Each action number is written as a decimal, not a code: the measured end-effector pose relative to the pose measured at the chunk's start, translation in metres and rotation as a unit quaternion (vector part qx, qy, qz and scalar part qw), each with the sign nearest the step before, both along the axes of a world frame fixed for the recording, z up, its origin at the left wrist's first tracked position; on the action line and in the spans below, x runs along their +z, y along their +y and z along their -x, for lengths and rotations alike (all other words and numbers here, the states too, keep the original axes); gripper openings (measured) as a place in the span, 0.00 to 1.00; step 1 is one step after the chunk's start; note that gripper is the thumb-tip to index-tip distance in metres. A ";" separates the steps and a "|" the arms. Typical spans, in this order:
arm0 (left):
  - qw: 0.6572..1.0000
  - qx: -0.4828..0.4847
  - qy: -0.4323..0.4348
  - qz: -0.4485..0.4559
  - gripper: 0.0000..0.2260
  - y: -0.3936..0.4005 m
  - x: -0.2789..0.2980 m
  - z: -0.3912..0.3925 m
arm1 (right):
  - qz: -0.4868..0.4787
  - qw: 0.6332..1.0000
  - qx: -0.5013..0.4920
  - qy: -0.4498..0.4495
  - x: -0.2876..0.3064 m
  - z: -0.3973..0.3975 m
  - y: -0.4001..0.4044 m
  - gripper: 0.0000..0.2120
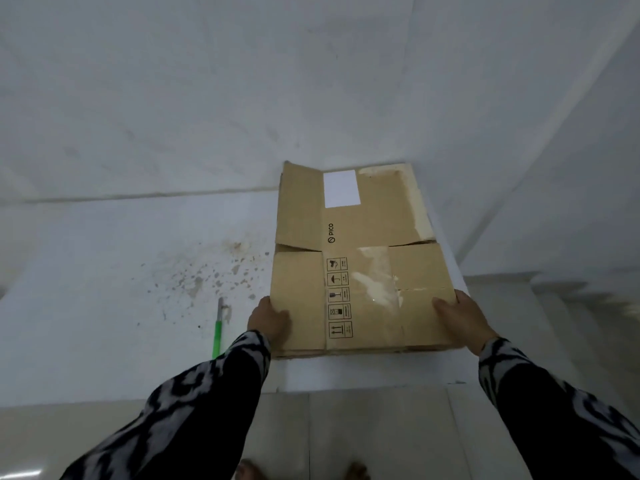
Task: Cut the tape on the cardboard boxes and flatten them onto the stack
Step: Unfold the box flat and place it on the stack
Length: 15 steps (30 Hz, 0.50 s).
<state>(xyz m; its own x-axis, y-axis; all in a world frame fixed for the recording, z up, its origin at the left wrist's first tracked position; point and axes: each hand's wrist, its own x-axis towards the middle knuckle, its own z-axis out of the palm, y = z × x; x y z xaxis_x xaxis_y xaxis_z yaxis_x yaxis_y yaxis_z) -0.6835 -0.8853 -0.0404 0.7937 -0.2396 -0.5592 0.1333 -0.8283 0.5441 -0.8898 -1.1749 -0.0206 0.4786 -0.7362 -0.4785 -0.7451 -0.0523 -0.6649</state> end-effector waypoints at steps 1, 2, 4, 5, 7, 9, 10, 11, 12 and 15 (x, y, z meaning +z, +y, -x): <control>1.000 -0.006 -0.006 -0.006 0.22 0.000 -0.001 0.001 | -0.004 1.000 -0.002 -0.004 -0.003 0.000 -0.001 0.22; 1.000 -0.010 -0.012 -0.013 0.22 0.000 -0.002 0.002 | -0.007 1.000 0.000 -0.006 -0.006 0.000 -0.002 0.22; 1.000 -0.011 -0.022 -0.019 0.22 0.001 -0.002 0.002 | -0.007 1.000 0.004 -0.004 -0.008 0.001 -0.004 0.23; 1.000 -0.006 -0.024 -0.017 0.23 0.001 -0.003 0.001 | -0.005 1.000 0.007 -0.003 -0.009 0.002 -0.005 0.24; 1.000 0.009 -0.021 -0.012 0.24 0.003 -0.004 0.000 | 0.003 1.000 0.017 -0.001 -0.010 0.004 -0.006 0.25; 1.000 0.018 -0.016 -0.012 0.24 0.005 -0.006 0.000 | 0.017 1.000 0.024 0.005 -0.012 0.006 -0.008 0.25; 1.000 0.019 -0.017 -0.013 0.25 0.006 -0.007 0.001 | 0.023 0.999 0.027 0.007 -0.013 0.007 -0.008 0.24; 1.000 0.019 -0.020 -0.014 0.25 0.006 -0.007 0.002 | 0.026 0.999 0.026 0.006 -0.014 0.007 -0.008 0.24; 0.999 0.019 -0.025 -0.016 0.25 0.006 -0.008 0.003 | 0.027 0.999 0.022 0.006 -0.015 0.006 -0.008 0.25; 0.999 0.009 -0.041 -0.030 0.25 0.005 -0.012 0.006 | 0.035 0.999 0.016 0.010 -0.020 0.006 -0.008 0.26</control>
